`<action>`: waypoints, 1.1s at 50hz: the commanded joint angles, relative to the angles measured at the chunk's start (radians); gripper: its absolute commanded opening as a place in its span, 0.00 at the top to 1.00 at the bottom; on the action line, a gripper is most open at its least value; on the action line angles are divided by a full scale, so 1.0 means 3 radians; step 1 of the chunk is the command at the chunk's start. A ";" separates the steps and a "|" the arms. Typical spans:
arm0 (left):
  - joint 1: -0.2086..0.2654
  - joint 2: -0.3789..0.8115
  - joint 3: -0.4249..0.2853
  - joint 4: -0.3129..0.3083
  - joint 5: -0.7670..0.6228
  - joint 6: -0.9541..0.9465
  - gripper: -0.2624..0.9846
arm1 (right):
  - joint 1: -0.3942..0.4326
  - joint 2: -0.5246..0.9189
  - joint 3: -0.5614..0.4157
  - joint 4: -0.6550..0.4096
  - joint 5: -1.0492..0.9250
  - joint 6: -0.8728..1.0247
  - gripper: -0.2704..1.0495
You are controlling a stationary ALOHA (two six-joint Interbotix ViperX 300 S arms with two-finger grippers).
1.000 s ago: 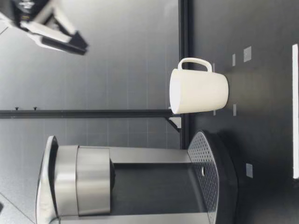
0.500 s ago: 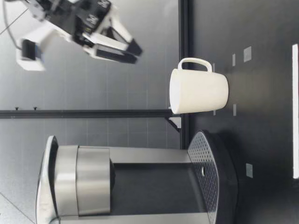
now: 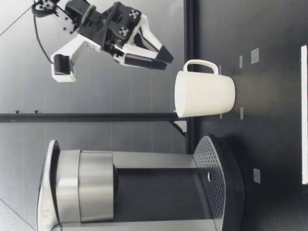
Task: Place the coffee capsule inside the capsule container, then place the cup onto the center of the cup tray.
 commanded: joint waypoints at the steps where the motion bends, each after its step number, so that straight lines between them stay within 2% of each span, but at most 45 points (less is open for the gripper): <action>1: -0.0005 -0.0046 -0.0015 0.0015 -0.0072 -0.0005 0.66 | -0.0020 -0.0015 -0.0041 0.0020 -0.0041 -0.0005 0.26; 30: -0.0005 -0.0056 0.0010 0.0026 -0.0082 -0.0010 0.66 | 0.0072 0.0281 -0.0036 0.0061 -0.0235 -0.0015 0.28; 46: -0.0005 -0.0061 0.0026 0.0026 -0.0082 -0.0010 0.66 | 0.0107 0.0368 -0.0031 0.0056 -0.0281 -0.0015 0.32; 55: 0.0000 -0.0061 0.0041 0.0031 -0.0087 -0.0010 0.66 | 0.0107 0.0394 -0.0031 0.0051 -0.0291 -0.0020 0.39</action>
